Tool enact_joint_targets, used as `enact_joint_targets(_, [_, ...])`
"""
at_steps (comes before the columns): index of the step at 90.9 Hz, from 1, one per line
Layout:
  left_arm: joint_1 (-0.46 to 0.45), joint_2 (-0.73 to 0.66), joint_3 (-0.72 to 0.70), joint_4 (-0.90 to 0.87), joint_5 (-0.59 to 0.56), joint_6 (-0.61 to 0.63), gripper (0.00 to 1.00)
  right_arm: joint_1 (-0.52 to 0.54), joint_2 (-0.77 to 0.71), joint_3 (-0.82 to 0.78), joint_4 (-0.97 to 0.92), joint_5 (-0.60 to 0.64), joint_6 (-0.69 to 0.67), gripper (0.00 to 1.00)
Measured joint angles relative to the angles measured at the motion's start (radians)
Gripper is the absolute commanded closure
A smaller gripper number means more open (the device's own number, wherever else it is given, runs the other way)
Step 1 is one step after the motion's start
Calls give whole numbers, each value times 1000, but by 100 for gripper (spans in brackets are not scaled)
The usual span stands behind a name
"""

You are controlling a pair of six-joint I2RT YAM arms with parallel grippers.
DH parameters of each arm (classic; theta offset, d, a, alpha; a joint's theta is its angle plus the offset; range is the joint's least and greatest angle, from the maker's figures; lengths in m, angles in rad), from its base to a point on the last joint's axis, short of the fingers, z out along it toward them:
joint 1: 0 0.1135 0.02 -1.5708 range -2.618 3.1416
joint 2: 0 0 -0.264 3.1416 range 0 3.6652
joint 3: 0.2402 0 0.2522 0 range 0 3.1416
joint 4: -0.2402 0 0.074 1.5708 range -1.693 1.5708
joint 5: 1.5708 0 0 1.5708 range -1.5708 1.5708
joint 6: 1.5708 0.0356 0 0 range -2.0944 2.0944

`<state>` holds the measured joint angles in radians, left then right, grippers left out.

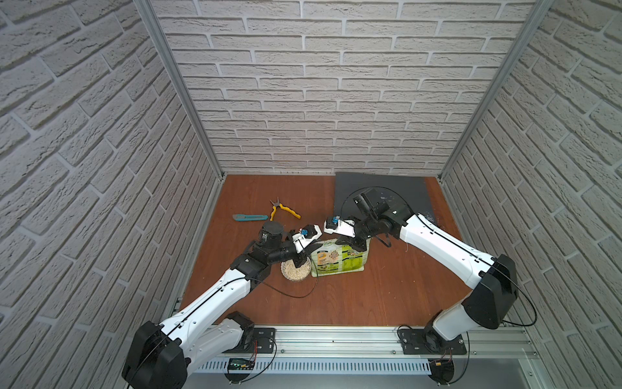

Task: Pour the oats into the breakfast bowl
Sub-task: Close the oats bag at the center of the board.

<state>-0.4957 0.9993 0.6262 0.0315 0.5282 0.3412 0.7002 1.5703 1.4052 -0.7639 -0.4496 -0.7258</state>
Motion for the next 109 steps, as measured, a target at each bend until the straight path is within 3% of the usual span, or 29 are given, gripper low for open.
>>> enact_joint_targets(6, [0,-1,-4,2,-4,-3,100,0,0,0,1,-2,1,84])
enact_joint_targets(30, [5,-5,-20,34,15,-29,100,3,37,33,18,-39,20,76])
enact_joint_targets(33, [6,-5,-23,41,21,-34,100,4,45,39,18,-43,21,80])
enact_joint_targets(38, [7,-5,-29,53,28,-45,100,7,60,47,18,-53,23,95])
enact_joint_targets(49, [18,-4,-37,68,42,-61,100,11,82,73,0,-61,19,96])
enact_joint_targets(57, [20,-4,-39,74,48,-71,100,10,84,76,-5,-60,15,79])
enact_joint_targets(63, [22,-4,-40,75,60,-74,100,3,84,76,-6,-57,10,75])
enact_joint_targets(75, [27,-4,-40,75,66,-74,100,-11,82,76,-26,-60,0,96])
enact_joint_targets(83, [28,-4,-40,76,71,-74,100,-15,80,76,-38,-65,-11,96])
enact_joint_targets(90, [28,-4,-40,79,78,-74,100,-18,75,74,-43,-64,-12,81])
enact_joint_targets(94, [31,-4,-41,78,79,-74,100,-27,66,69,-49,-50,-14,79])
enact_joint_targets(97, [34,-4,-41,78,80,-74,100,-39,55,64,-51,-41,-15,81])
enact_joint_targets(102, [35,-4,-41,78,80,-74,100,-59,38,57,-59,-31,-15,95])
enact_joint_targets(109, [36,-3,-41,87,84,-75,100,-74,23,56,-74,-32,-21,96])
